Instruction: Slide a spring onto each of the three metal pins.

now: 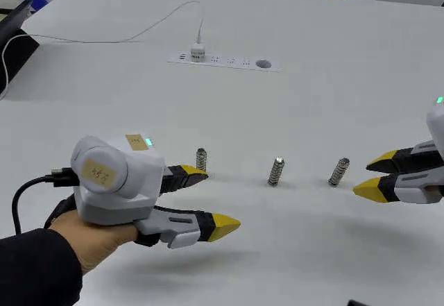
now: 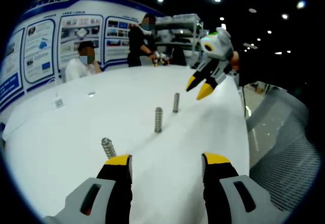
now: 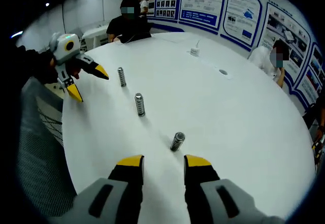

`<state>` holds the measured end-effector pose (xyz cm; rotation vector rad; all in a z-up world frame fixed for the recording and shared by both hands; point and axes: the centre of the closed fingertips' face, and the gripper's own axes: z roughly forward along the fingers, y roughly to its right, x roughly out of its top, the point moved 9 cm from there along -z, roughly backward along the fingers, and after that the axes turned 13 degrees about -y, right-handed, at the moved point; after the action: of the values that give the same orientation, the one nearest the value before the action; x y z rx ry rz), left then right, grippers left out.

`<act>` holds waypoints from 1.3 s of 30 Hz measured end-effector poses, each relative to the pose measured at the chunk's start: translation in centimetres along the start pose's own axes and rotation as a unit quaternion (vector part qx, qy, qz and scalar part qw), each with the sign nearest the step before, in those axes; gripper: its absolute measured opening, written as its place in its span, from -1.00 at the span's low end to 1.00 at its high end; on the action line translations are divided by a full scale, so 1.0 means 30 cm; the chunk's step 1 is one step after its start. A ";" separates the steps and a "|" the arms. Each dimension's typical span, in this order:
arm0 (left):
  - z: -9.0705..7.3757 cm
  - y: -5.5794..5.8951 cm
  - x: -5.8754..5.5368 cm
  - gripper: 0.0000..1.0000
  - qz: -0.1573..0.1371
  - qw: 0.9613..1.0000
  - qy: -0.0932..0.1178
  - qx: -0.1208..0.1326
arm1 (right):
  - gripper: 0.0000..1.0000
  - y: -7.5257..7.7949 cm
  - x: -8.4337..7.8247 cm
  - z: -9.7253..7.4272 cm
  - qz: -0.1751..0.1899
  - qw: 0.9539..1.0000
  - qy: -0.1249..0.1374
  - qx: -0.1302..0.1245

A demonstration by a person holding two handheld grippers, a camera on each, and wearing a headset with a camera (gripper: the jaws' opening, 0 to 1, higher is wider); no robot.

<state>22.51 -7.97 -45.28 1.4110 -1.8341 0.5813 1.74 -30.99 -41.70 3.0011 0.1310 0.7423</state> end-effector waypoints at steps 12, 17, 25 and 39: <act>-0.044 -0.035 -0.043 0.16 -0.016 1.000 0.000 0.023 | -0.25 -0.037 -0.021 -0.009 0.000 0.999 0.042 0.005; -0.063 -0.049 -0.059 0.20 -0.023 0.999 -0.001 0.033 | -0.20 -0.043 -0.027 -0.008 0.003 0.998 0.055 0.004; -0.085 -0.062 -0.082 0.24 -0.031 0.999 -0.005 0.045 | -0.15 -0.048 -0.051 -0.007 0.010 0.998 0.068 -0.001; -0.092 -0.076 -0.121 0.32 -0.044 0.998 -0.011 0.049 | -0.05 -0.052 -0.084 -0.004 0.016 0.997 0.082 -0.005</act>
<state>25.89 -4.39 -46.56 1.5597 -1.7714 0.6220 -0.66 -29.68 -42.87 2.9365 0.0861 0.9887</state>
